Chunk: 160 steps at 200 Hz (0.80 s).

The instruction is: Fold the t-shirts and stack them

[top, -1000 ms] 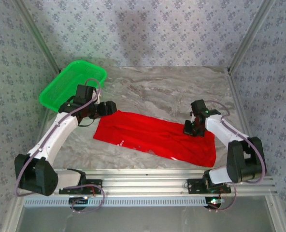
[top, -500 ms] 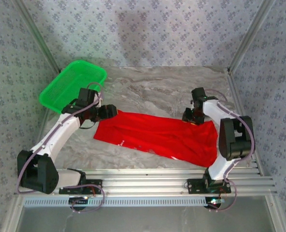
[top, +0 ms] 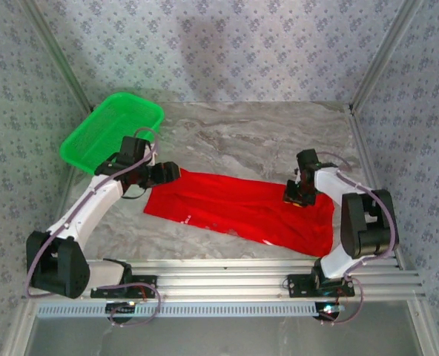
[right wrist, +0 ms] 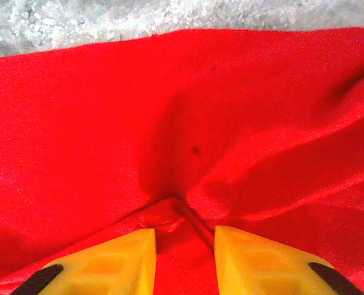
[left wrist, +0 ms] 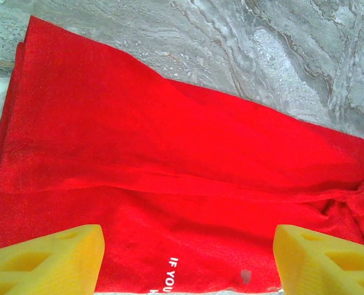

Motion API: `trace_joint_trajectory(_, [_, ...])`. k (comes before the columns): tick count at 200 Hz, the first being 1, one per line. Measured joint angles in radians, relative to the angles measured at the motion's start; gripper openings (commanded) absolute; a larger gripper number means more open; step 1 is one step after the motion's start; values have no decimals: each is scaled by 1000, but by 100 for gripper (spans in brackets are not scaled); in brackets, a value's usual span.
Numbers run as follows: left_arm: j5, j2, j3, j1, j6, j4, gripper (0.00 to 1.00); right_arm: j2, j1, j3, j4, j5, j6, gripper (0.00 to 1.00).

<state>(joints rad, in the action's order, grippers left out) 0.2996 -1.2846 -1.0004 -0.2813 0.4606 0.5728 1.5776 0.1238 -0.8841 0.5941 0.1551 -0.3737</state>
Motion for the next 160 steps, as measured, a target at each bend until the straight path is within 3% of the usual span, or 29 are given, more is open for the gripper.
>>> trace_joint_trajectory(90, [-1, 47, -16, 0, -7, 7, 73, -45, 12, 10, -43, 11, 4, 0])
trace_joint_trajectory(160, [-1, 47, -16, 0, -15, 7, 73, -127, 22, 23, -43, 38, -3, 0])
